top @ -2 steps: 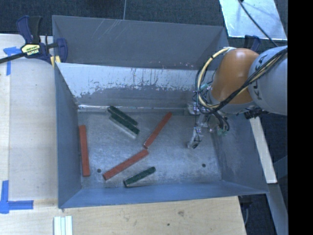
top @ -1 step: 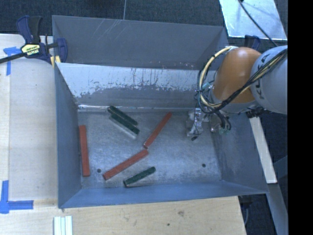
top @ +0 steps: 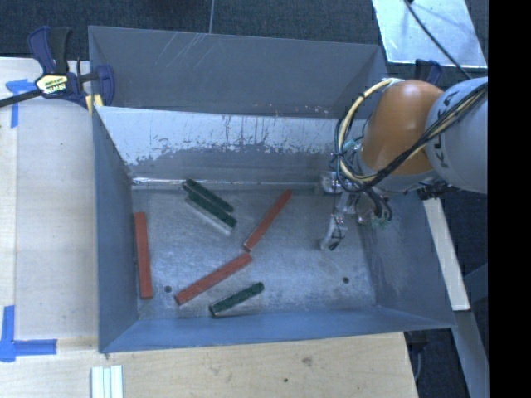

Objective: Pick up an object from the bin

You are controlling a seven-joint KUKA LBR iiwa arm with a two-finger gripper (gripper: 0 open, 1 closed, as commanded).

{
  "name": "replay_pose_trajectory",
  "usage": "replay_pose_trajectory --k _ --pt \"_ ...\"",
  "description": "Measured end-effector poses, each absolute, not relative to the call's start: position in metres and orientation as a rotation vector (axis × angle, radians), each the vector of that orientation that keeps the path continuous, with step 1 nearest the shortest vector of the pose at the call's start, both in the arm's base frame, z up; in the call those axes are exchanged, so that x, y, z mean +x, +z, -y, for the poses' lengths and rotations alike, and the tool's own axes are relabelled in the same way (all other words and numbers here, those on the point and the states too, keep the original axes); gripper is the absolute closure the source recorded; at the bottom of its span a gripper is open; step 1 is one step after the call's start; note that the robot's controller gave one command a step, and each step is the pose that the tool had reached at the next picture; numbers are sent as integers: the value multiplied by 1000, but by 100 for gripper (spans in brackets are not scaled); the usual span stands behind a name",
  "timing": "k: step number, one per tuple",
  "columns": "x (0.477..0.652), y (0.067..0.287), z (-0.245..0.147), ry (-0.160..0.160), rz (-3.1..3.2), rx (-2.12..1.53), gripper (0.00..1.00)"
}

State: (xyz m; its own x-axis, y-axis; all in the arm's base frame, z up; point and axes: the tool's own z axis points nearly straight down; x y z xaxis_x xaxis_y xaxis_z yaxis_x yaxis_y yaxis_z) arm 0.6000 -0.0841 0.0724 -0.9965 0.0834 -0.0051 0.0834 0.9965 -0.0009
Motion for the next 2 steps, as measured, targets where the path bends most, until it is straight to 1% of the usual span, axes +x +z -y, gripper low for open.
replay_pose_trajectory --k 1,2 --pt "618 70 4 5 -3136 73 0" --pt "618 71 10 0 -3134 82 100"
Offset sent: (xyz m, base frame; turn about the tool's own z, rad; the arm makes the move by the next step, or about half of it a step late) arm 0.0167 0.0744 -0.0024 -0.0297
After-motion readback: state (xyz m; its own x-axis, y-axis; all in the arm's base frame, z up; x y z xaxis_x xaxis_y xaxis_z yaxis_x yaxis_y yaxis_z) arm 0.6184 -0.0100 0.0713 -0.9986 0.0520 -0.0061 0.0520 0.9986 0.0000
